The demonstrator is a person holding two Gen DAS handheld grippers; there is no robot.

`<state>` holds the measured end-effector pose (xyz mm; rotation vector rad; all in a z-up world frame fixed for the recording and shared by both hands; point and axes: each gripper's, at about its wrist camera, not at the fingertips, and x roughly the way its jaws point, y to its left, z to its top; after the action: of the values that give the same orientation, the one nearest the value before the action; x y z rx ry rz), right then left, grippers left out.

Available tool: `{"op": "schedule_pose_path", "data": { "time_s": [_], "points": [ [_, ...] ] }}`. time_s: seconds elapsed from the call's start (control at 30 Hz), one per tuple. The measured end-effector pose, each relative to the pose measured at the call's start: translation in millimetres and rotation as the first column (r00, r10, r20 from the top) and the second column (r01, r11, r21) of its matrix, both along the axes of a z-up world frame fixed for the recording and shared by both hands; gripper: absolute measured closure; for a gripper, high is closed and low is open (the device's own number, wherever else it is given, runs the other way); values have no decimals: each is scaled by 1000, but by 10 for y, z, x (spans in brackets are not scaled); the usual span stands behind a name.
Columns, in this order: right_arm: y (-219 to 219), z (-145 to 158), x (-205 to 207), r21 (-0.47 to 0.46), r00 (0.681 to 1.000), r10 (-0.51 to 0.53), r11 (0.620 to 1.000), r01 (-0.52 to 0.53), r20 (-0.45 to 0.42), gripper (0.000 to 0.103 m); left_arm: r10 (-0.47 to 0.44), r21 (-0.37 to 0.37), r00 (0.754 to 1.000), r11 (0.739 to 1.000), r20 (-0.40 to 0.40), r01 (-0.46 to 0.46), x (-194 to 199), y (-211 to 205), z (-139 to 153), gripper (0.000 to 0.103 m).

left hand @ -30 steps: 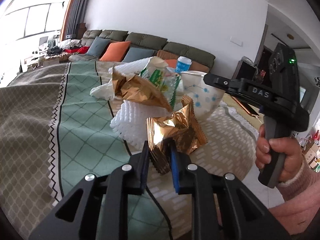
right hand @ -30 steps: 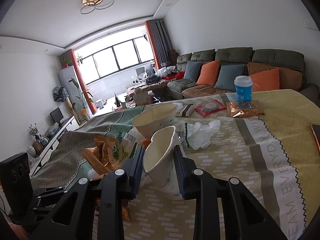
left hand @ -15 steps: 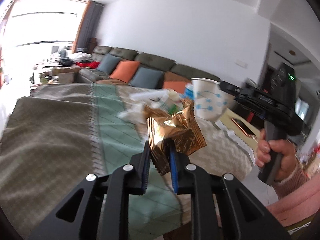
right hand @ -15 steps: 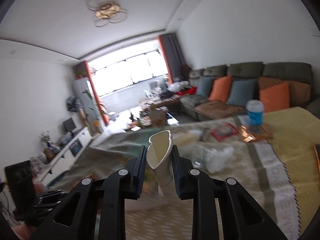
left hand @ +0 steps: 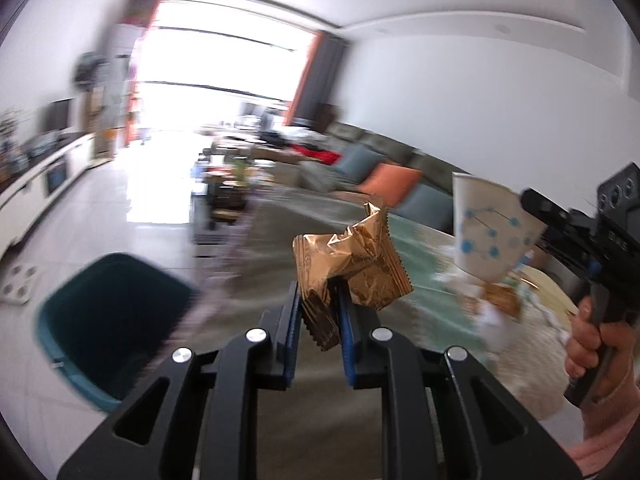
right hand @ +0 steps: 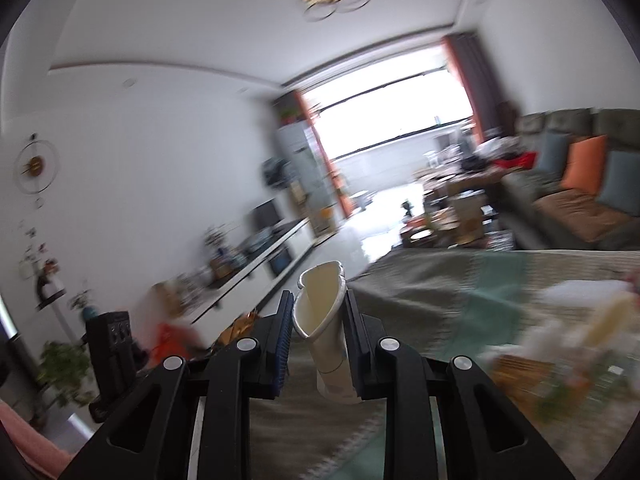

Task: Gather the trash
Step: 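Carry wrapper and cup to the teal bin and release both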

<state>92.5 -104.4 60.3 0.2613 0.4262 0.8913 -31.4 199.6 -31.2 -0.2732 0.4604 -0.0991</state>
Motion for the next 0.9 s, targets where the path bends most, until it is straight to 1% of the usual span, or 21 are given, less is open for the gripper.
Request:
{"op": "schedule_pose_path", "data": {
  "time_s": [0.07,0.2,0.33,0.43,0.5,0.6,0.73,0.9],
  "points": [
    [268,-22,95,2,998,60,998,-60,-11,78,72,-2,997,997,-13,-72,2,251,-5,84],
    [774,-43,253,16,985,168,986,-168,-46,78,200,-11,979,980,-50,-201,-42,783,-73,84],
    [1233,-113,351,7,967,242,970,-242,-75,78,274,2,958,962,-86,-274,-62,1077,-158,84],
    [1578,-209,450,-9,953,282,959,-284,-109,78,307,2,945,951,-112,-309,-55,1261,-204,84],
    [1697,-223,423,-21,948,294,954,-298,-122,78,327,6,935,944,-136,-329,8,1311,-259,84],
    [1966,-338,491,-34,933,316,944,-327,-174,78,343,14,926,938,-160,-345,53,1389,-334,84],
    [2181,-500,587,-73,919,312,939,-337,-241,78,369,28,910,928,-191,-370,153,1427,-413,83],
    [2450,-704,676,-132,909,292,931,-341,-297,76,396,40,887,916,-238,-398,232,1487,-533,82]
  ]
}}
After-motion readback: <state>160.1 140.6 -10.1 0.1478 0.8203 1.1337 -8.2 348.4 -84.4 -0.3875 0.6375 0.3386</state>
